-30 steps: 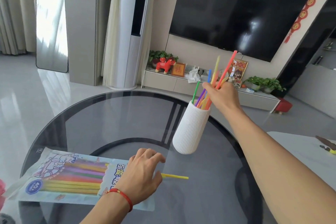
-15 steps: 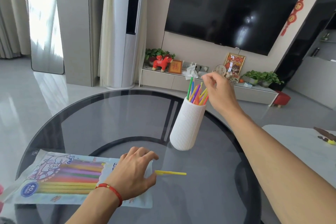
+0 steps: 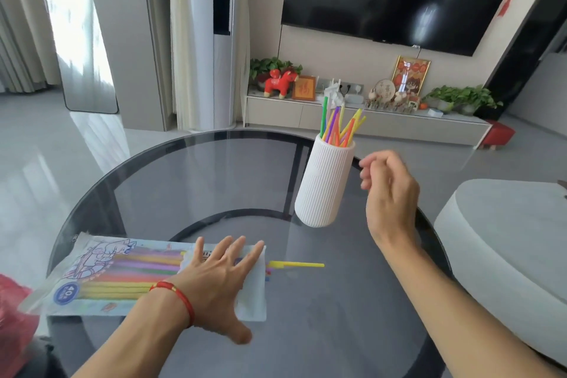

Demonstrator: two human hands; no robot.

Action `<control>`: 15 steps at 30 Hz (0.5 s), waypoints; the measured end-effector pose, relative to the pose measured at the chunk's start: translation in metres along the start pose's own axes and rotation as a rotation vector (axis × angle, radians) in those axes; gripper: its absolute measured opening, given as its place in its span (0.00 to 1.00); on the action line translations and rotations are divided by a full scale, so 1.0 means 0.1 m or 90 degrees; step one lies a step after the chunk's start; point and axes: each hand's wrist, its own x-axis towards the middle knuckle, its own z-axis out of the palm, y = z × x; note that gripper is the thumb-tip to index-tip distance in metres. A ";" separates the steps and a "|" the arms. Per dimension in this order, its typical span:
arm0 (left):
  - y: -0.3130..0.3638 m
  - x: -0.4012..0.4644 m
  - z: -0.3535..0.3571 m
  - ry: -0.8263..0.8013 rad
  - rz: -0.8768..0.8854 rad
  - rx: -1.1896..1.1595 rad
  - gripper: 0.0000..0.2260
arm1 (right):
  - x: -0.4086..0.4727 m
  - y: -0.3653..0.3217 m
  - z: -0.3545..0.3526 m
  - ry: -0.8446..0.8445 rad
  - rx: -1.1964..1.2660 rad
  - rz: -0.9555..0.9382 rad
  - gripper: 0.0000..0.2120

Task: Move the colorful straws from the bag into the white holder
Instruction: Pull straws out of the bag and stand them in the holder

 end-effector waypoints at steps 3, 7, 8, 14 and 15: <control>0.02 0.01 -0.08 0.033 0.006 0.035 0.57 | -0.61 0.31 0.10 -0.249 -0.079 0.122 0.14; 0.09 0.03 -0.15 0.104 -0.013 0.076 0.44 | -0.92 0.40 0.39 -0.501 -0.278 0.159 0.19; 0.10 0.04 -0.16 0.151 -0.012 0.080 0.39 | -0.95 0.36 0.43 -0.498 -0.272 0.151 0.19; 0.13 0.06 -0.26 0.277 -0.002 0.190 0.38 | -1.03 0.16 0.62 -0.481 0.044 0.323 0.16; 0.15 0.07 -0.27 0.291 0.000 0.232 0.39 | -1.05 0.12 0.64 -0.490 0.123 0.377 0.14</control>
